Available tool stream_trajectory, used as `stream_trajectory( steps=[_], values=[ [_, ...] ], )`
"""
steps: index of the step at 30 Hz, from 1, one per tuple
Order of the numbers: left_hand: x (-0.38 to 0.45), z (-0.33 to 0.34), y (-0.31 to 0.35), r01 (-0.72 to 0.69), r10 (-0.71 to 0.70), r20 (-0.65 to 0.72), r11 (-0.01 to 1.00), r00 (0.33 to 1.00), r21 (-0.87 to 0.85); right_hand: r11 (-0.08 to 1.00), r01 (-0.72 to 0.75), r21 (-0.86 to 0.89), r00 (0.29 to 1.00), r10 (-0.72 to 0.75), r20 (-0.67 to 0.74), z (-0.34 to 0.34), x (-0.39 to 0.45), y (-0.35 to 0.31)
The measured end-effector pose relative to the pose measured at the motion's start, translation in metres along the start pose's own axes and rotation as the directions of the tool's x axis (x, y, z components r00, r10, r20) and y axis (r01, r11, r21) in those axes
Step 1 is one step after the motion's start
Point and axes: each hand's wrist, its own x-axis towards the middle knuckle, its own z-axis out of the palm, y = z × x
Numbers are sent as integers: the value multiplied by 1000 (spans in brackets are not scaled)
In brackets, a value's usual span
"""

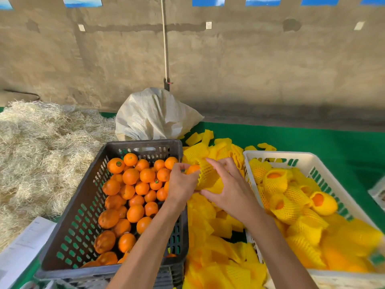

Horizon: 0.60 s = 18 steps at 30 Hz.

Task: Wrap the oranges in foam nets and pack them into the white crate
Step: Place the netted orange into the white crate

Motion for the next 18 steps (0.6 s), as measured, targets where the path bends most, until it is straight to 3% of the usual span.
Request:
stream_trajectory(
  steps=[3, 5, 9, 13, 15, 18],
  values=[
    [-6, 26, 4, 13, -12, 77, 1000, 997, -2, 995, -100, -5, 992, 99, -78, -7, -13, 20],
    [-13, 43, 4, -57, 43, 164, 995, 985, 85, 986, -161, 49, 986, 162, -30, -13, -23, 38],
    [-26, 64, 8, 14, 12, 520, 999, 854, -47, 939, -320, 125, 947, 312, 80, -26, -44, 70],
    [-30, 76, 12, 75, 22, 647, 990, 762, -122, 857, -372, 357, 927, 363, 95, -41, -60, 89],
    [-33, 87, 14, -33, 75, 608, 996, 790, -80, 864, -369, 343, 927, 366, 76, -44, -64, 95],
    [-35, 103, 10, -388, 288, 462, 911, 839, 137, 882, -384, 275, 922, 384, 54, -46, -68, 104]
  ],
)
